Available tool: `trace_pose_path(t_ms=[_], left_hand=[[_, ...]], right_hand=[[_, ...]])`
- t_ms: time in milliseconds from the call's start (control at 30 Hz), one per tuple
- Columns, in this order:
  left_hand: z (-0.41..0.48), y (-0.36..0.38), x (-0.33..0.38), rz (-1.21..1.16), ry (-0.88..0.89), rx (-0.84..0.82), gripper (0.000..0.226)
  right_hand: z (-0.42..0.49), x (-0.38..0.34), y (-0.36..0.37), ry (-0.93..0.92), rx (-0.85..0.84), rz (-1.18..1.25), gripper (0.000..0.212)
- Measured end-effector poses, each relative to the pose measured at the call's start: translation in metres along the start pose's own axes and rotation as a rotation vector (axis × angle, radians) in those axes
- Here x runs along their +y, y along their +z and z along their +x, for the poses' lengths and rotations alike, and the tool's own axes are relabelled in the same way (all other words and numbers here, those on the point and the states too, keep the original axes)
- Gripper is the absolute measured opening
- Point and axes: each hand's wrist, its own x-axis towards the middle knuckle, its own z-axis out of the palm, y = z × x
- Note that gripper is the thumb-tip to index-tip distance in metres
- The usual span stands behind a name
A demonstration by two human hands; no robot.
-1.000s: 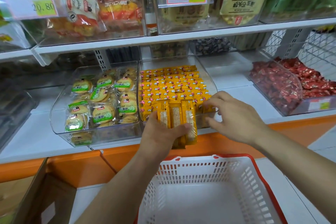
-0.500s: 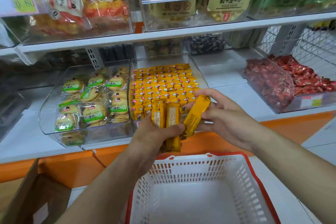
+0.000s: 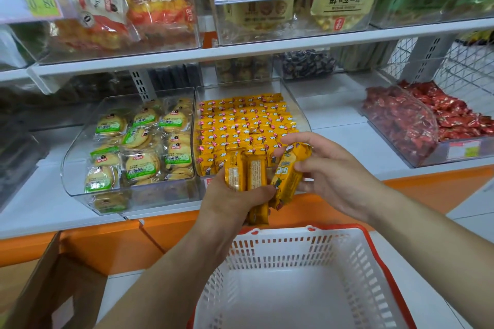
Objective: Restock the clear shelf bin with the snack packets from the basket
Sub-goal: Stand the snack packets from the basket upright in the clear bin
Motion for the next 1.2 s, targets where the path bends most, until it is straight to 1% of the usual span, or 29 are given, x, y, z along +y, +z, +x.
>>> trace_pose_path(t_ms=[67,133,200,300,400,500,533,600,667,700,800,833,867,933,967,1033,1100,1200], left_hand=[[0.001,-0.002,0.002,0.002,0.006,0.03,0.044],[0.0,-0.006,0.004,0.016,0.006,0.058,0.047],[-0.001,-0.009,0.005,0.027,0.013,0.08,0.051],[-0.002,-0.011,0.004,0.002,-0.005,0.1,0.051],[-0.004,-0.012,0.005,-0.056,-0.014,0.077,0.051],[-0.009,-0.01,0.012,-0.058,-0.001,0.053,0.066],[-0.01,-0.01,0.015,-0.052,0.005,0.054,0.073],[-0.011,-0.013,0.022,-0.035,0.024,0.075,0.082],[-0.01,-0.017,0.026,-0.028,0.034,0.099,0.078],[-0.009,-0.019,0.027,-0.025,0.032,0.11,0.074],[-0.01,-0.022,0.028,-0.013,0.011,0.126,0.069],[-0.01,-0.022,0.028,-0.007,0.001,0.128,0.07],[-0.01,-0.021,0.028,-0.002,-0.004,0.13,0.071],[-0.01,-0.021,0.029,0.008,-0.01,0.134,0.072],[-0.01,-0.021,0.029,0.016,-0.013,0.138,0.071],[-0.01,-0.02,0.028,0.03,-0.013,0.138,0.06],[-0.009,-0.021,0.026,0.041,-0.01,0.133,0.049],[-0.007,-0.022,0.025,0.053,-0.006,0.126,0.045]], right_hand=[[0.001,0.001,0.001,-0.01,0.038,-0.202,0.032],[0.0,-0.001,-0.001,-0.025,0.062,-0.363,0.019],[-0.001,-0.003,-0.004,-0.01,0.06,-0.414,0.018],[-0.003,-0.006,-0.012,0.101,-0.005,-0.35,0.025],[-0.007,-0.003,-0.015,0.226,-0.132,-0.363,0.035],[-0.009,0.005,-0.009,0.284,-0.289,-0.46,0.058],[-0.009,0.006,-0.007,0.291,-0.317,-0.456,0.063],[-0.007,0.004,-0.007,0.273,-0.321,-0.423,0.066],[-0.005,0.0,-0.011,0.197,-0.284,-0.355,0.063],[-0.003,-0.003,-0.014,0.132,-0.223,-0.33,0.058],[0.013,-0.012,-0.023,-0.137,0.103,-0.347,0.04],[0.019,-0.015,-0.027,-0.22,0.185,-0.362,0.037],[0.025,-0.017,-0.03,-0.286,0.245,-0.383,0.036],[0.038,-0.016,-0.034,-0.354,0.336,-0.449,0.038],[0.043,-0.012,-0.033,-0.365,0.365,-0.496,0.04],[0.051,-0.003,-0.03,-0.379,0.382,-0.619,0.045],[0.057,0.003,-0.03,-0.369,0.334,-0.79,0.043],[0.061,0.006,-0.037,-0.322,0.213,-1.125,0.033]])
